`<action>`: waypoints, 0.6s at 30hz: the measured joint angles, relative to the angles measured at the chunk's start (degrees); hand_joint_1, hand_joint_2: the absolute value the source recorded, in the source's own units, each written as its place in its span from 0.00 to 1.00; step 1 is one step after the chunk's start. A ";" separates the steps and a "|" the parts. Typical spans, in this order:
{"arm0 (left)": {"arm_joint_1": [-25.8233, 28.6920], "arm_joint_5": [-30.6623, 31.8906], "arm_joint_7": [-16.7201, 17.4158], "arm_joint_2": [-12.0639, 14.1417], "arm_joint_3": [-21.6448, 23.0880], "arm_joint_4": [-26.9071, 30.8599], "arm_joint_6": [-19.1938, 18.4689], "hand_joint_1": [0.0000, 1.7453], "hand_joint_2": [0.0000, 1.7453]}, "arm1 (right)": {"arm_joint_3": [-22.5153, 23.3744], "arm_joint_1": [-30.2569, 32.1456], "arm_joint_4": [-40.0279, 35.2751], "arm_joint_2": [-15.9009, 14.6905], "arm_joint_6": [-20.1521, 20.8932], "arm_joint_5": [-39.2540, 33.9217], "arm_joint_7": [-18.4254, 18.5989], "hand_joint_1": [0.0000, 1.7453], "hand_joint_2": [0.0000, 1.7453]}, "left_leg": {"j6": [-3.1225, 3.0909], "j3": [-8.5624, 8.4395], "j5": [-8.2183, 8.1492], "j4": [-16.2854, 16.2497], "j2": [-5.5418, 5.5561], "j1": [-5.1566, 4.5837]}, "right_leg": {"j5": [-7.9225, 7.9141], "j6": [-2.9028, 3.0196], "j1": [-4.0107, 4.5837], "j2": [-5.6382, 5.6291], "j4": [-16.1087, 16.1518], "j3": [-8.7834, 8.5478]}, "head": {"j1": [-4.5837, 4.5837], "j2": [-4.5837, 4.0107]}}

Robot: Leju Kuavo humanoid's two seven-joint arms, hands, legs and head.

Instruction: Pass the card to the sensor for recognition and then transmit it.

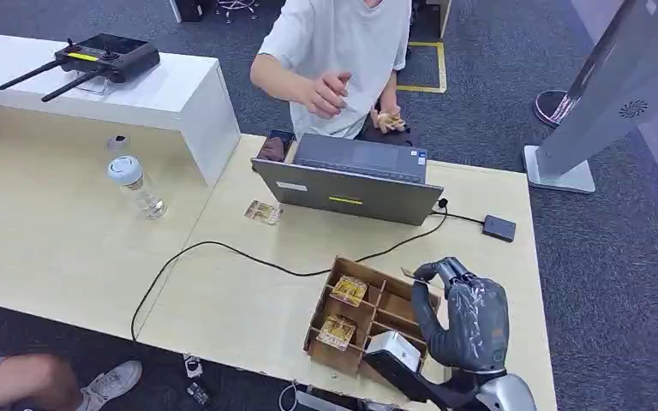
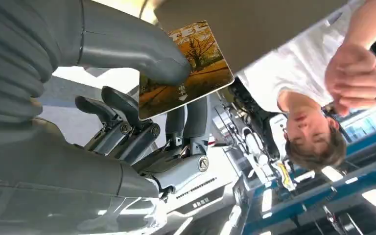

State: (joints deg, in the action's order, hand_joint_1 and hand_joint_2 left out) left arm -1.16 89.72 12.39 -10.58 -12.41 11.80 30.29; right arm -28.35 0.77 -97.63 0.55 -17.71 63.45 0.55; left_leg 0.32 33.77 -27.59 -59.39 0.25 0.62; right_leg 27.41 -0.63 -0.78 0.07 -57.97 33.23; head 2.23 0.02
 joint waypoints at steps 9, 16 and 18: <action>-0.27 0.13 -0.15 0.00 1.36 0.00 -0.75 0.00 0.00 | 0.04 -7.55 1.55 0.50 2.12 -1.55 0.63 1.00 1.00 | 0.02 -0.01 0.02 0.00 -0.01 0.00 | -0.02 0.01 0.00 -0.01 -0.01 0.00 | 0.00 0.00; -1.13 0.13 -0.26 0.04 4.90 0.00 -2.06 0.00 0.00 | 0.09 -15.45 4.68 1.53 5.07 -0.46 2.27 1.00 1.00 | 0.02 -0.01 0.03 0.00 -0.01 0.00 | -0.02 0.01 0.00 -0.01 -0.01 0.00 | 0.00 0.00; -1.29 0.13 -0.26 0.02 5.51 0.00 -2.17 0.00 0.00 | 0.09 -16.96 5.61 1.90 5.60 -0.52 2.49 1.00 1.00 | 0.02 -0.01 0.03 0.00 -0.01 0.00 | -0.02 0.01 0.00 -0.01 -0.02 0.00 | 0.00 0.00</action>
State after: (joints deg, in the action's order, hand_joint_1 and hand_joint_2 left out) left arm -2.45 89.85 12.13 -10.56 -6.91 11.80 28.13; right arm -28.26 -16.19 -92.02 2.45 -12.11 62.93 3.04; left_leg 0.35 33.75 -27.56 -59.39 0.25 0.62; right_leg 27.39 -0.62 -0.78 0.07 -57.98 33.23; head 2.23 0.02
